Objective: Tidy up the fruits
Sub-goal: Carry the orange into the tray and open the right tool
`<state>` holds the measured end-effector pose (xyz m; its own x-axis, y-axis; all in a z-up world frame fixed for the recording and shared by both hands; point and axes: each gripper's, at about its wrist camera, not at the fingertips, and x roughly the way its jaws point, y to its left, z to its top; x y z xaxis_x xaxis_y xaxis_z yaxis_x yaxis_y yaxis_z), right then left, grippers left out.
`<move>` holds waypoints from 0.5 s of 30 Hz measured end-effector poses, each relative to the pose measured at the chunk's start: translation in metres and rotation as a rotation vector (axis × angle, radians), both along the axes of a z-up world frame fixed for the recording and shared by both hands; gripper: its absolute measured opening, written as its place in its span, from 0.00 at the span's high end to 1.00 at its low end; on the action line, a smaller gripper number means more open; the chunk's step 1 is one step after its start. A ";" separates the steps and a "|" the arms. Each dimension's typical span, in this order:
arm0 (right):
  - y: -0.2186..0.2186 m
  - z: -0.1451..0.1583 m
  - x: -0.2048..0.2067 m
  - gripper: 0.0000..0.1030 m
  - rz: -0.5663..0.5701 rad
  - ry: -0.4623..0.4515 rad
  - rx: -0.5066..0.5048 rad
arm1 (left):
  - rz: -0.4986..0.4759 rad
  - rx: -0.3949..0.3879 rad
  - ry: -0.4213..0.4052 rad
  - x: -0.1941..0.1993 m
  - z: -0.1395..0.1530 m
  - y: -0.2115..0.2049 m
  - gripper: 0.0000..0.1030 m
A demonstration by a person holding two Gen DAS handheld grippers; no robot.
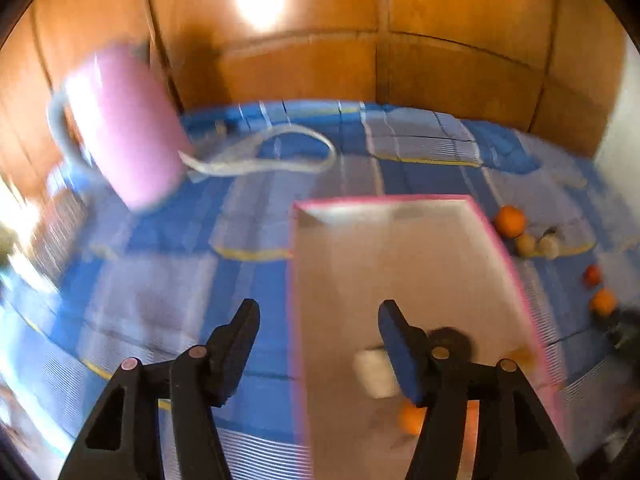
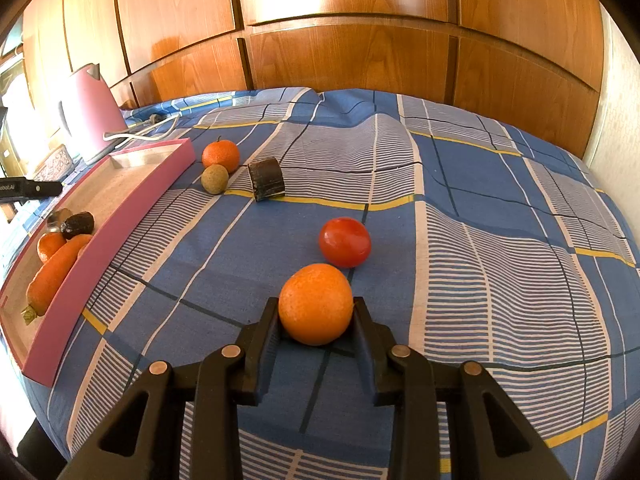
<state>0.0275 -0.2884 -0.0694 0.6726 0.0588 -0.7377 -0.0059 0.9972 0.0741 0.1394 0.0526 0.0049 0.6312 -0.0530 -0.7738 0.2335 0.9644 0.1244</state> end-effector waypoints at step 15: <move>0.004 0.001 0.001 0.66 0.000 0.005 -0.023 | 0.267 -0.267 0.020 -0.078 -0.030 0.082 0.41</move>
<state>0.0286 -0.2844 -0.0683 0.6687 0.0414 -0.7424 -0.0053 0.9987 0.0509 0.0613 0.1350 -0.0252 0.6350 -0.0897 -0.7673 -0.0311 0.9895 -0.1414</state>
